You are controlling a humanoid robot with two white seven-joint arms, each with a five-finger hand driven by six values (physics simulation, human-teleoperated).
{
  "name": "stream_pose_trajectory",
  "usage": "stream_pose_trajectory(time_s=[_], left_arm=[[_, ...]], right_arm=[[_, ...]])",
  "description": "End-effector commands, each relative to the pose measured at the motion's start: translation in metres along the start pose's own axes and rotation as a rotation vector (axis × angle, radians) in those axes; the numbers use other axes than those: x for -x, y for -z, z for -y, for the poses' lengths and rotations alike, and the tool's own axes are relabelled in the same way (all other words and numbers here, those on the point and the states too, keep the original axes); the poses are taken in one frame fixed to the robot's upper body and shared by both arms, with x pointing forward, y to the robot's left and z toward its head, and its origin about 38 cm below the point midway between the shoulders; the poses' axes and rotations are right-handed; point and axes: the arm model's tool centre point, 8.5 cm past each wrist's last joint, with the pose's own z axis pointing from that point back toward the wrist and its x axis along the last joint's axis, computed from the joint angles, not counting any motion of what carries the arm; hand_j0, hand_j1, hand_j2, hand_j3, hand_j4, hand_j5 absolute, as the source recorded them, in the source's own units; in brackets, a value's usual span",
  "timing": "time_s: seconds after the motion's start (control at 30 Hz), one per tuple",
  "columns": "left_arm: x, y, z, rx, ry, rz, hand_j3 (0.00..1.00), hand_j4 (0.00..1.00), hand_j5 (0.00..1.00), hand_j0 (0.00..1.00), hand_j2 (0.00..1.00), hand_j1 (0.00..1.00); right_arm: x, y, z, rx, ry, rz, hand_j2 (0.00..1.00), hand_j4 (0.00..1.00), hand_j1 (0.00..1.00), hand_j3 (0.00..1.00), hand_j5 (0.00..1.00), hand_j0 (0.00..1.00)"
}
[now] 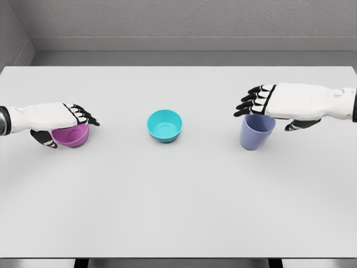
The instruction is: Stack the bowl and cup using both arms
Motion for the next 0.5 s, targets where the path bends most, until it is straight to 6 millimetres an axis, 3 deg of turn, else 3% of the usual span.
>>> stream_pose_trajectory(time_s=[0.0, 0.47], left_arm=[[0.0000, 0.0015, -0.0003, -0.003, -0.004, 0.000, 1.00, 1.00, 1.00, 1.00, 1.00, 1.00], [0.0033, 0.0038, 0.0034, 0.008, -0.007, -0.012, 1.00, 1.00, 1.00, 1.00, 1.00, 1.00]], right_arm=[[-0.0003, 0.0021, -0.0026, -0.010, -0.001, -0.001, 1.00, 1.00, 1.00, 1.00, 1.00, 1.00], [0.0074, 0.0035, -0.0074, -0.017, 0.017, -0.018, 1.00, 1.00, 1.00, 1.00, 1.00, 1.00]])
